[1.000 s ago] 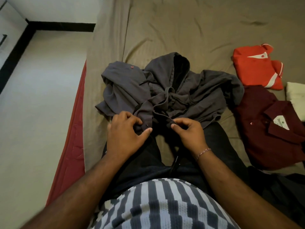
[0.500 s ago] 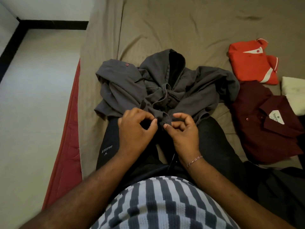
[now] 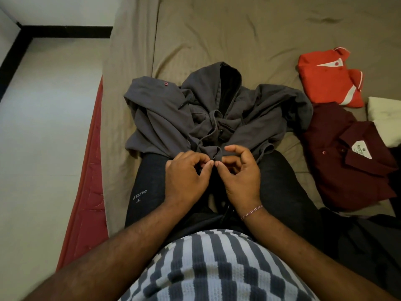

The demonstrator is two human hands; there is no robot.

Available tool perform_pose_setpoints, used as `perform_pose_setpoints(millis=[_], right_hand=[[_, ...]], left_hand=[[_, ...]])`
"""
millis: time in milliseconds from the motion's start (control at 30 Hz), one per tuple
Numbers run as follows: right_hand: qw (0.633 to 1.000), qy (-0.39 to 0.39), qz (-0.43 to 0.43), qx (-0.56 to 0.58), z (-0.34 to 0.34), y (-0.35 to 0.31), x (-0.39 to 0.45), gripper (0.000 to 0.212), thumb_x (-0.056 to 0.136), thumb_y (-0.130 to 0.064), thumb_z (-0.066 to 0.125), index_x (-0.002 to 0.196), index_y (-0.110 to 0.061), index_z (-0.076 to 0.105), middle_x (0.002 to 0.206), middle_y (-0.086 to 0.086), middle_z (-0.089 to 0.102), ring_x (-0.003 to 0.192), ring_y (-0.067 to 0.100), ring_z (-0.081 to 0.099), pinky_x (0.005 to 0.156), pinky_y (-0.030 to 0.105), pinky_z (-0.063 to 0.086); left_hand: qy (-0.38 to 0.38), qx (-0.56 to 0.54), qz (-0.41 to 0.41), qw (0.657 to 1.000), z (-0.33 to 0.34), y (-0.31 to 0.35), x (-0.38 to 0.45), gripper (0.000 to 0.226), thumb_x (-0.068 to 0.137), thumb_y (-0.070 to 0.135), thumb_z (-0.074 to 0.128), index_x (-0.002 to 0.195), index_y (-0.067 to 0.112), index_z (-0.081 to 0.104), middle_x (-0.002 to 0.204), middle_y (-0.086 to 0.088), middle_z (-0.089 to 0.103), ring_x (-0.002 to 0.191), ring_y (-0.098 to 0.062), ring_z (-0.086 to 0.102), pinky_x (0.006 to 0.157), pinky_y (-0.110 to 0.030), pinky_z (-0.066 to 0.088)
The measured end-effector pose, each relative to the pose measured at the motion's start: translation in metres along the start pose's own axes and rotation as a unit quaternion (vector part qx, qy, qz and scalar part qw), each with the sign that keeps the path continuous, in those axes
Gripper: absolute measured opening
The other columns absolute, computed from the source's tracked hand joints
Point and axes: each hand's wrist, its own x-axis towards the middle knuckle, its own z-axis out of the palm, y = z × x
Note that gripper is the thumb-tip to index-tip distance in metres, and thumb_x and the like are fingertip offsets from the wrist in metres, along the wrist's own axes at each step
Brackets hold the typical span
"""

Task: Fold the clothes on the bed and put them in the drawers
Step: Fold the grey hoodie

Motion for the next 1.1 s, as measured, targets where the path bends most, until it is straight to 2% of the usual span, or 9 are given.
perform_pose_setpoints(millis=[200,300,500,633,733,833,933,1000,1100], right_hand=[[0.998,-0.021,-0.053,-0.039,-0.002,-0.001,-0.001,0.041,0.088,-0.005,0.078,0.115,-0.032,0.063,0.095,-0.015,0.075,0.088,0.000,0.073,0.071,0.013,0.056],[0.991,-0.024,-0.096,-0.090,-0.002,0.001,-0.001,0.040,0.088,-0.008,0.078,0.119,-0.030,0.064,0.095,-0.016,0.074,0.091,-0.001,0.072,0.075,0.012,0.056],[0.957,-0.045,-0.207,-0.201,-0.001,0.003,-0.002,0.037,0.088,-0.010,0.079,0.122,-0.018,0.068,0.099,-0.010,0.070,0.093,0.001,0.068,0.083,0.020,0.057],[0.939,-0.062,-0.258,-0.219,-0.001,0.003,-0.003,0.037,0.090,-0.009,0.077,0.124,-0.017,0.067,0.107,-0.008,0.072,0.096,0.003,0.068,0.086,0.022,0.057],[0.949,-0.071,-0.237,-0.195,0.002,0.002,0.000,0.044,0.086,-0.004,0.077,0.126,-0.017,0.064,0.109,-0.014,0.065,0.099,0.001,0.064,0.088,0.024,0.056],[0.961,-0.075,-0.147,-0.220,0.003,0.002,0.006,0.055,0.084,-0.008,0.077,0.133,-0.023,0.056,0.109,-0.009,0.065,0.102,0.008,0.064,0.093,0.031,0.055],[0.943,-0.033,-0.123,-0.309,-0.005,0.008,0.018,0.034,0.089,-0.014,0.072,0.122,-0.020,0.065,0.112,-0.002,0.071,0.104,0.018,0.067,0.093,0.046,0.055],[0.952,-0.005,-0.112,-0.285,-0.012,0.011,0.024,0.022,0.093,-0.014,0.069,0.114,-0.020,0.068,0.104,-0.005,0.072,0.094,0.011,0.067,0.085,0.034,0.057],[0.961,0.006,-0.092,-0.261,-0.016,0.014,0.028,0.017,0.093,-0.017,0.069,0.110,-0.023,0.068,0.096,-0.015,0.069,0.086,-0.005,0.063,0.074,0.008,0.046]], left_hand=[[-0.017,0.004,0.020,1.000,-0.003,-0.001,0.001,0.005,0.092,0.029,0.074,0.088,0.026,0.073,0.085,0.015,0.065,0.086,-0.010,0.061,0.086,-0.048,0.051],[-0.040,-0.020,0.000,0.999,-0.004,-0.003,0.004,0.009,0.093,0.026,0.074,0.084,0.025,0.072,0.081,0.014,0.066,0.082,-0.010,0.062,0.081,-0.042,0.053],[-0.201,-0.140,-0.104,0.964,-0.023,-0.013,0.021,0.025,0.096,0.022,0.072,0.072,0.026,0.073,0.066,0.006,0.069,0.059,-0.006,0.063,0.057,-0.016,0.046],[-0.313,-0.204,-0.175,0.911,-0.039,-0.018,0.044,0.027,0.095,0.014,0.073,0.069,0.020,0.074,0.064,0.004,0.064,0.061,-0.005,0.058,0.066,-0.023,0.046],[-0.358,-0.201,-0.168,0.896,-0.044,-0.015,0.058,0.017,0.096,0.012,0.071,0.082,0.003,0.075,0.065,0.003,0.064,0.062,-0.004,0.057,0.062,-0.017,0.046],[-0.354,-0.188,-0.159,0.902,-0.042,-0.007,0.072,0.023,0.101,0.013,0.063,0.079,0.014,0.070,0.065,0.003,0.059,0.060,-0.006,0.052,0.064,-0.024,0.044],[-0.281,-0.133,-0.118,0.943,-0.037,0.002,0.094,0.027,0.104,0.021,0.055,0.078,0.023,0.061,0.069,0.004,0.058,0.062,-0.013,0.052,0.067,-0.033,0.042],[-0.233,-0.045,-0.048,0.970,-0.032,0.009,0.107,0.022,0.107,0.027,0.050,0.086,0.022,0.056,0.078,0.005,0.057,0.072,-0.017,0.055,0.070,-0.037,0.044],[-0.208,0.003,-0.009,0.978,-0.023,0.018,0.119,0.020,0.109,0.030,0.045,0.095,0.017,0.052,0.083,0.006,0.055,0.076,-0.015,0.053,0.071,-0.036,0.040]])
